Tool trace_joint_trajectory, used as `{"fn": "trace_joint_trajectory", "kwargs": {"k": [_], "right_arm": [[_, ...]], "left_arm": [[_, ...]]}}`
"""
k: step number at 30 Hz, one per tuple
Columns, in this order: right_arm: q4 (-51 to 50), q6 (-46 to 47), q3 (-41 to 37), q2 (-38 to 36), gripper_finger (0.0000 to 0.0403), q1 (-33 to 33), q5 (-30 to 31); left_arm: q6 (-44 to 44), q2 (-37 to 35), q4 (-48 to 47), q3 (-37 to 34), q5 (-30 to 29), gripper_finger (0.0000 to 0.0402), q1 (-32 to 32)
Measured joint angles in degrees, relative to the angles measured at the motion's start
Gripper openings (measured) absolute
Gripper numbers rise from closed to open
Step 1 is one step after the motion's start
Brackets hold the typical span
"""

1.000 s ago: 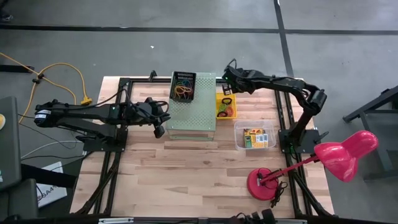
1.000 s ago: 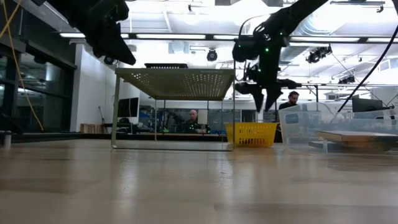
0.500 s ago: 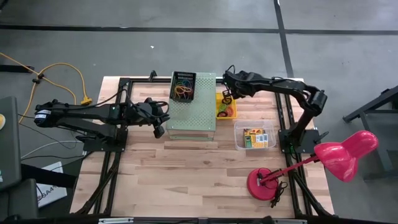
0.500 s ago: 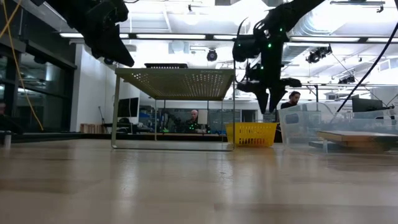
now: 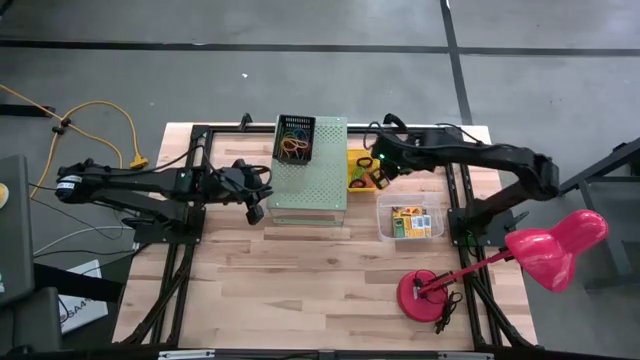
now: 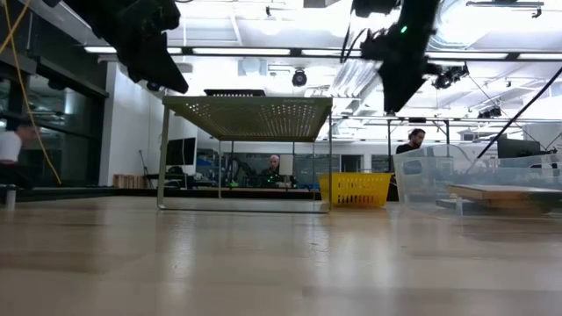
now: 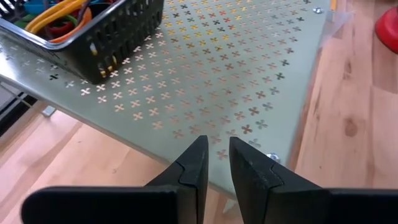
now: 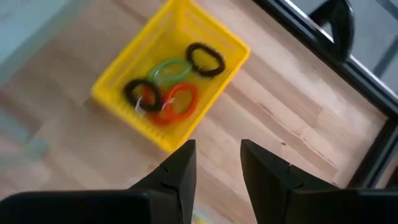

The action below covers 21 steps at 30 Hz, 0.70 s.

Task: Pick & Place Office Desk Supplies
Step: Put the transparent bin with sorted crayon boxes on the shelf

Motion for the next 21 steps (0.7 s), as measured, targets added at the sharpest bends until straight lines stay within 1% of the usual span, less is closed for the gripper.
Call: {"fn": "trace_joint_trajectory", "kwargs": {"k": [5, 12, 16, 21], "right_arm": [[-3.5, -3.5, 0.0, -3.5, 0.0113, 3.9, -2.0], [-10.5, -6.3, 0.0, -3.6, 0.0113, 7.7, -1.8], [-10.8, -10.2, 0.0, -3.3, 0.0113, 9.5, -1.7], [-10.6, -15.1, -0.1, -3.3, 0.0113, 11.1, -1.7]], "left_arm": [[-0.8, 0.0, 0.1, 0.0, 0.0, 0.006, -1.3], [-2.6, 0.0, 0.2, 0.0, -0.1, 0.006, -2.7], [-4.7, 0.0, 0.2, 0.0, -0.1, 0.006, -3.7], [-5.0, 2.2, 0.5, 0.0, -0.1, 0.006, -5.5]]}}
